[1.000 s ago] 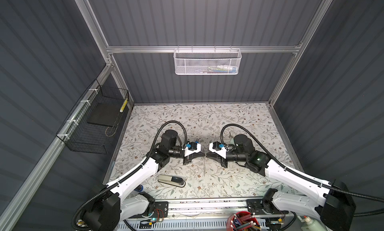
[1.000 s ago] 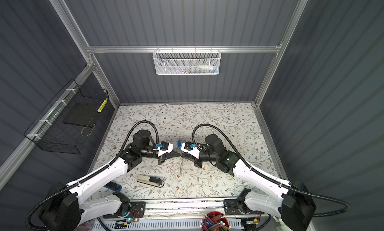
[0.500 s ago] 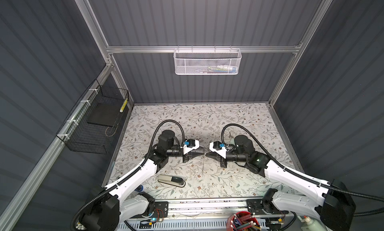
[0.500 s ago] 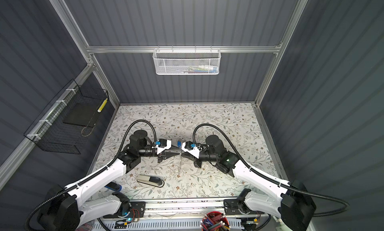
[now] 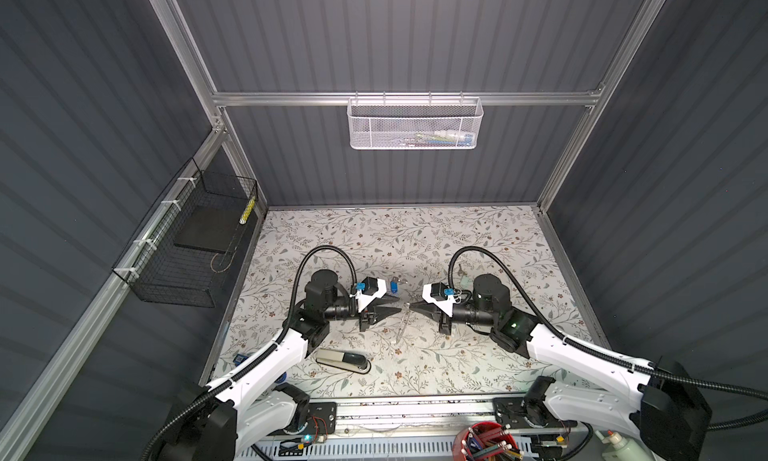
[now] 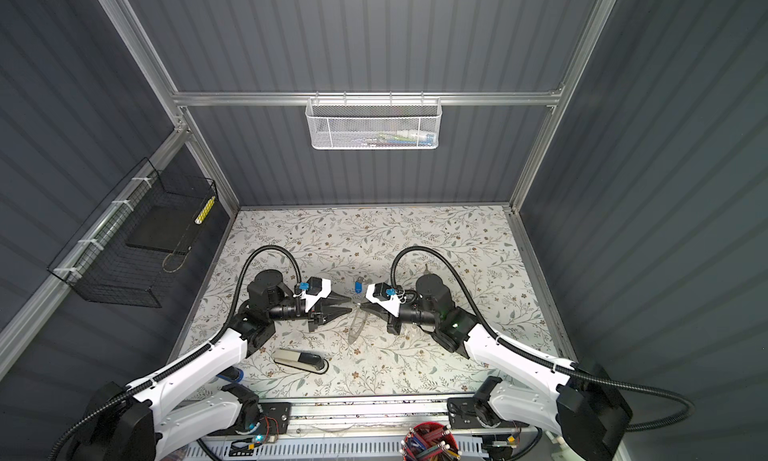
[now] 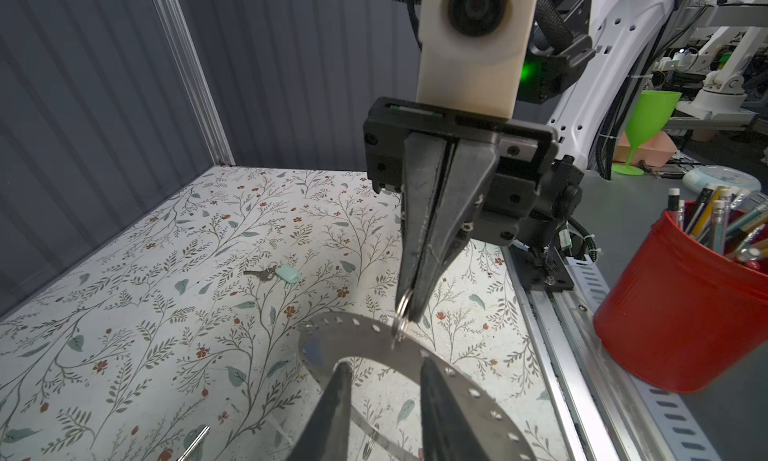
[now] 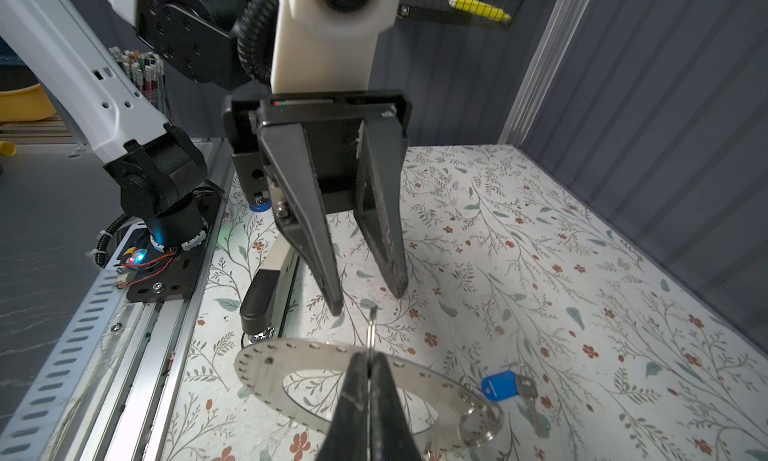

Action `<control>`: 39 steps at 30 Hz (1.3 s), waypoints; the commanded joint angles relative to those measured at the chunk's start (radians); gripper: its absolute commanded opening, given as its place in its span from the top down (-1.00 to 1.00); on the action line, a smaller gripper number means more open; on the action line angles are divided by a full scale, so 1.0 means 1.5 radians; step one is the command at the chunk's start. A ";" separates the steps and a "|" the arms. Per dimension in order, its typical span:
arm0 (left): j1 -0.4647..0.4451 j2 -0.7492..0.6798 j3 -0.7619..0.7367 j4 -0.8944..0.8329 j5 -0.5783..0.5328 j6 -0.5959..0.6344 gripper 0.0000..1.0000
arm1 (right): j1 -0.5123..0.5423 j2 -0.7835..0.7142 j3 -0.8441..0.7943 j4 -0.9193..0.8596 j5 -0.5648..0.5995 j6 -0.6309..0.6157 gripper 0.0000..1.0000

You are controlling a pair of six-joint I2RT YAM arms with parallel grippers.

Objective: Put the keys on the keyring

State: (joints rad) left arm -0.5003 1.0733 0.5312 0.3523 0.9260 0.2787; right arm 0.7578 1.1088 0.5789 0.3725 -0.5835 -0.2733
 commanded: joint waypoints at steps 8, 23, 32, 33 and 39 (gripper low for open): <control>-0.006 0.007 -0.001 0.009 0.040 -0.025 0.43 | -0.001 0.026 -0.005 0.093 -0.043 0.012 0.95; -0.015 0.024 0.014 0.013 0.051 -0.011 0.55 | 0.001 0.044 0.001 0.095 -0.103 0.027 0.92; -0.026 0.030 0.021 0.020 0.053 -0.016 0.74 | 0.005 0.060 0.009 0.074 -0.107 0.022 0.91; -0.026 0.029 0.021 0.019 0.053 -0.015 0.77 | 0.005 0.060 0.009 0.073 -0.106 0.021 0.91; -0.027 0.022 0.028 -0.004 0.048 -0.004 1.00 | 0.005 0.059 0.009 0.062 -0.085 0.018 0.78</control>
State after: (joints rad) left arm -0.5297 1.1213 0.5323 0.3477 0.9962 0.2584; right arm 0.7513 1.1938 0.5724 0.4812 -0.7033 -0.2436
